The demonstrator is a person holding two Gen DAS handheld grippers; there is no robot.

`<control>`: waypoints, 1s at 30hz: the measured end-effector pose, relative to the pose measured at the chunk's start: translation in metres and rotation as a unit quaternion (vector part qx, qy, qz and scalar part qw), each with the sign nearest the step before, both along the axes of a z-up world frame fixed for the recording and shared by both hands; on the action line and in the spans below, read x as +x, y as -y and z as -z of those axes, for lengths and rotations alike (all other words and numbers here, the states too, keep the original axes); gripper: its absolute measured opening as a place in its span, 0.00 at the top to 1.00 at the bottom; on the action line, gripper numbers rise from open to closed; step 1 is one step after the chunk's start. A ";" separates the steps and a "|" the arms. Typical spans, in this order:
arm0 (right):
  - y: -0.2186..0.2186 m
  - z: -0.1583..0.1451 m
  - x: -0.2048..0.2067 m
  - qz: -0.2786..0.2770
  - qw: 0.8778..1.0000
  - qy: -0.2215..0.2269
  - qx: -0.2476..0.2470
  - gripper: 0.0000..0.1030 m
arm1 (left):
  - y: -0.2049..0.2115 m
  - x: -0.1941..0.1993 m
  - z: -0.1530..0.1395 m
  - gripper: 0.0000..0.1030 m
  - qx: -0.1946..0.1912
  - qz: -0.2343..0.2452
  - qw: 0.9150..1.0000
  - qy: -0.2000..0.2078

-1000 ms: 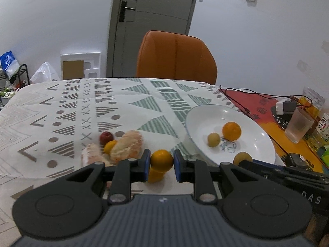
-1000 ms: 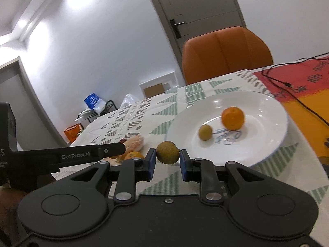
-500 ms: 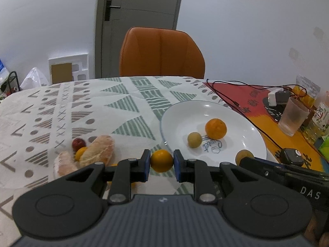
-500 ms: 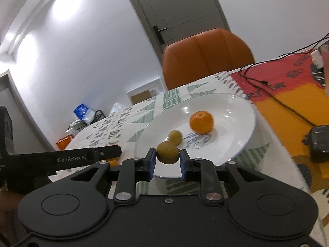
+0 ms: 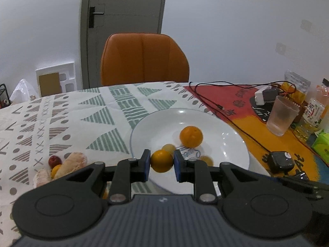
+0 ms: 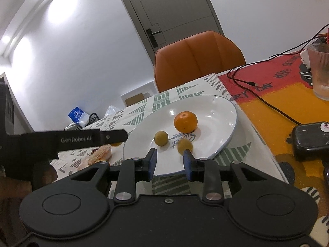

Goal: Organize fruits
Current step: 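Place the plum in the plate with the right tool while the left tool places the mandarin, then withdraw both open tools from the plate back toward the fruit pile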

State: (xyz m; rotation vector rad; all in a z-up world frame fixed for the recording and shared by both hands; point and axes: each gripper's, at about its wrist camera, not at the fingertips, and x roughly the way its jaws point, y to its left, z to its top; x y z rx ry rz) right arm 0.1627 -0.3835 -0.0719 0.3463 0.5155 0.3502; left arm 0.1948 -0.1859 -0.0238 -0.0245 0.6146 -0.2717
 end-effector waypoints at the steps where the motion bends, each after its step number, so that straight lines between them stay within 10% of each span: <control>1: 0.000 0.000 0.000 0.000 1.000 0.000 0.000 0.70 | 0.002 0.000 -0.002 0.78 0.000 0.002 1.000 0.002; 20: -0.025 -0.006 -0.002 -0.015 1.000 -0.003 0.000 0.61 | -0.047 -0.022 -0.011 0.23 0.008 -0.067 0.998 0.012; 30: -0.058 -0.019 -0.008 -0.037 0.999 0.015 -0.020 0.21 | -0.090 -0.039 -0.018 0.17 0.016 -0.107 0.994 0.017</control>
